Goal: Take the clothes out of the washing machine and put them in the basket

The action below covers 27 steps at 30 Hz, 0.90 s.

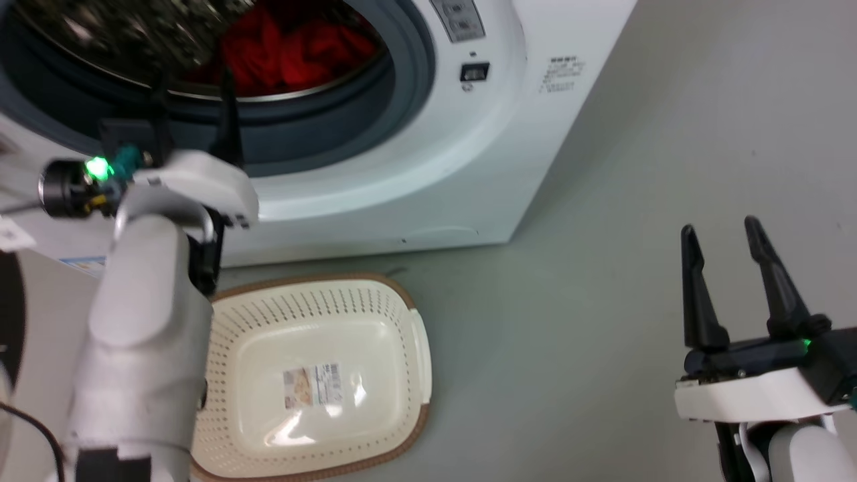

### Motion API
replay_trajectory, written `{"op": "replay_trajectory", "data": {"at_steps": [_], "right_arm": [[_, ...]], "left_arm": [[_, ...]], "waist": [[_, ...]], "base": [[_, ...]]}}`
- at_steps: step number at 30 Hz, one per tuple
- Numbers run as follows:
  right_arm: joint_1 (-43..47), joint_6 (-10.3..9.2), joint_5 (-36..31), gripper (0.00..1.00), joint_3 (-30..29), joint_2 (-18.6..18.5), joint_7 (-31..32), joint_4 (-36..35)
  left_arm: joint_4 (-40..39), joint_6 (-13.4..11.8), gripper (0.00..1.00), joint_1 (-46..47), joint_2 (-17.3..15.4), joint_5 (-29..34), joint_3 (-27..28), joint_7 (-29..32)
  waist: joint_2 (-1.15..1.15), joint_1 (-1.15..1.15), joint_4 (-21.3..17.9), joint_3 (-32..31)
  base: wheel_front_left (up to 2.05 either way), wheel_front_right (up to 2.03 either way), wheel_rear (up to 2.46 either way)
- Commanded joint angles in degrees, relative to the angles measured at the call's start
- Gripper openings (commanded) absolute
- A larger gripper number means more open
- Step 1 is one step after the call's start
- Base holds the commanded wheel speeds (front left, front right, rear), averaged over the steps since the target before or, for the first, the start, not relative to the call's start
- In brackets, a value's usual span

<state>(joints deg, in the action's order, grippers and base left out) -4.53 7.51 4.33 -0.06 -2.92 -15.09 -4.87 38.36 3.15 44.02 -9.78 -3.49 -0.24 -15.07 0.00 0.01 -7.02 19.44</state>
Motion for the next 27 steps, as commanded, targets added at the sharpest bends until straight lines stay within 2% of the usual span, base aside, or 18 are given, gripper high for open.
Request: {"op": "replay_trajectory", "data": {"at_steps": [1, 9, 14, 19, 27], "right_arm": [[-1.90, -0.03, 0.62, 1.00, -0.08, 0.07, -0.12, -0.50], [-5.64, -0.04, 2.62, 1.00, -0.07, 0.09, -0.12, -1.47], [-7.63, -0.04, 4.32, 1.00, 0.19, 0.08, -0.12, -1.96], [-8.75, -0.04, 5.93, 1.00, 0.51, 0.08, -0.13, -2.32], [-9.76, -0.03, 8.37, 1.00, 0.35, 0.07, -0.12, -2.84]], "left_arm": [[2.47, 0.14, 1.00, 3.66, -0.91, 0.39, -0.07, -0.17], [14.00, 0.72, 1.00, 17.79, -4.49, 0.92, -0.46, 0.71], [20.38, 1.85, 1.00, 26.66, -7.33, 1.92, -2.09, 4.21], [25.86, 2.89, 1.00, 34.15, -10.08, 3.16, -4.12, 11.19], [31.84, 4.13, 1.00, 45.47, -12.91, 2.78, -6.77, 27.39]], "waist": [[0.00, -0.01, -2.99, 5.20], [0.00, -0.01, -5.59, 12.12], [0.00, -0.01, -7.40, 15.49], [0.00, -0.01, -9.19, 18.04], [0.00, -0.01, -11.09, 22.56]], "base": [[0.00, 0.00, 0.00], [0.00, 0.00, 0.00], [0.00, 0.00, 0.00], [0.00, 0.00, 0.00], [0.00, 0.00, 0.00]]}}
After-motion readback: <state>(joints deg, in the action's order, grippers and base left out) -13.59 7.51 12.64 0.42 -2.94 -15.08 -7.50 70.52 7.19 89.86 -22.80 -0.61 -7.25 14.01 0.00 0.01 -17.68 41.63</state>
